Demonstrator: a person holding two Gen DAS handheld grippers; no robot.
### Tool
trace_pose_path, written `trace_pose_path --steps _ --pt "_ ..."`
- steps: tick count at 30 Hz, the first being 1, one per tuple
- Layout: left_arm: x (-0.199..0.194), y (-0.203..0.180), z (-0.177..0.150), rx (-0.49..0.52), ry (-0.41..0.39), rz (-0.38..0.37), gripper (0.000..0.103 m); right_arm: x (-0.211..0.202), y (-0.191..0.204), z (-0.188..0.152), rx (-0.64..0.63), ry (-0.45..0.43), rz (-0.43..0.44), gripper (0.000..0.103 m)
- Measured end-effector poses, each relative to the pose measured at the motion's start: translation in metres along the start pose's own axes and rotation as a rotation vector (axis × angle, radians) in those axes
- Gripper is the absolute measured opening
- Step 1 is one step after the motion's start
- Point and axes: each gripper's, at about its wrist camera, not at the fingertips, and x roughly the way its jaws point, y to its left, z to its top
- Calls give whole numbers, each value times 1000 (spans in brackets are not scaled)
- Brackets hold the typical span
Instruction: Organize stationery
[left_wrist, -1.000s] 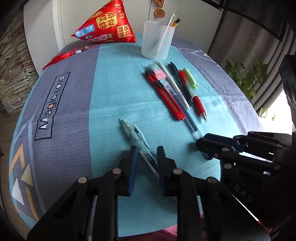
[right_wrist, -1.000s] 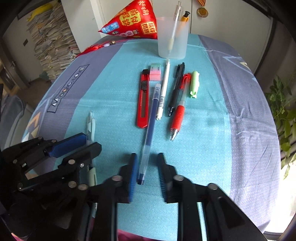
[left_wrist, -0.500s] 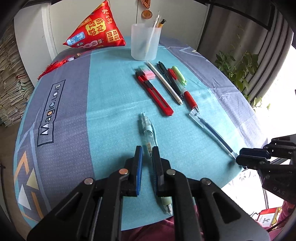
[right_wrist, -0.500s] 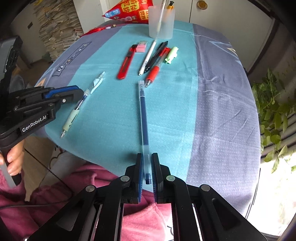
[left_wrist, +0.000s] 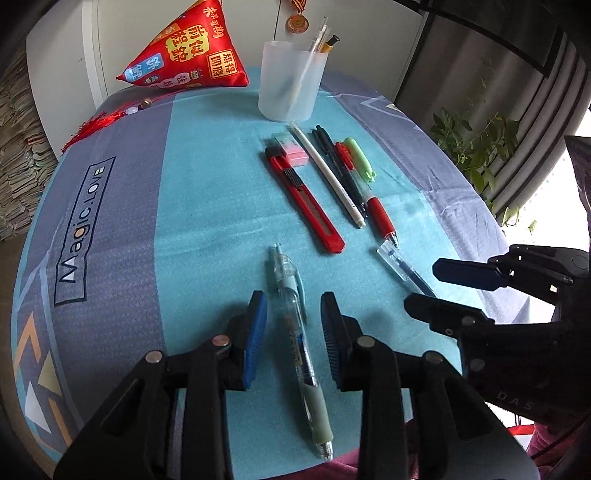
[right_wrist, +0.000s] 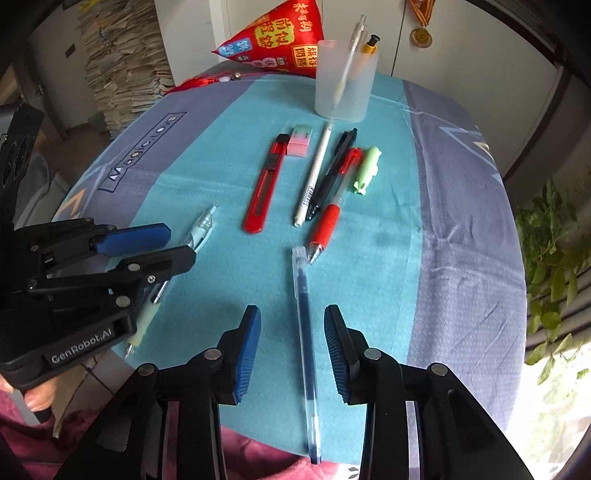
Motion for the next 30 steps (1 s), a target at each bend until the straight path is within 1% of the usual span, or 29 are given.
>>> trace_pose_path --steps 3,5,8,11,12,13,15,16,18,20,23,30 --pt "8 -6 4 26 9 7 26 6 1 7 -5 -2 -21 36" --pt "10 -8 6 39 5 19 26 9 -1 11 1 -2 -17 36" --pt "12 -6 8 37 3 16 26 14 -3 14 8 2 -9 36" --pt "12 -6 8 47 -2 25 23 20 -3 16 10 14 -5 36" --pt "12 -6 8 52 -5 32 18 22 -4 16 12 15 -4 36" --pt "13 -7 8 57 -9 41 15 21 -4 17 11 4 -5 35" --pt "13 -6 9 57 -10 35 15 22 -2 17 5 -2 -2 21" --pt "14 -6 9 56 -10 32 15 22 -1 18 2 -4 -1 11" --pt "13 -4 9 38 -8 29 15 21 -1 19 11 -2 5 10" --pt "9 0 8 14 -13 28 15 15 -3 18 30 -18 9 10" --pt "-4 5 8 -8 -40 31 14 -4 -7 16 53 -66 21 10" --pt "-46 6 8 -30 -141 21 14 -49 -7 12 78 -181 17 10"
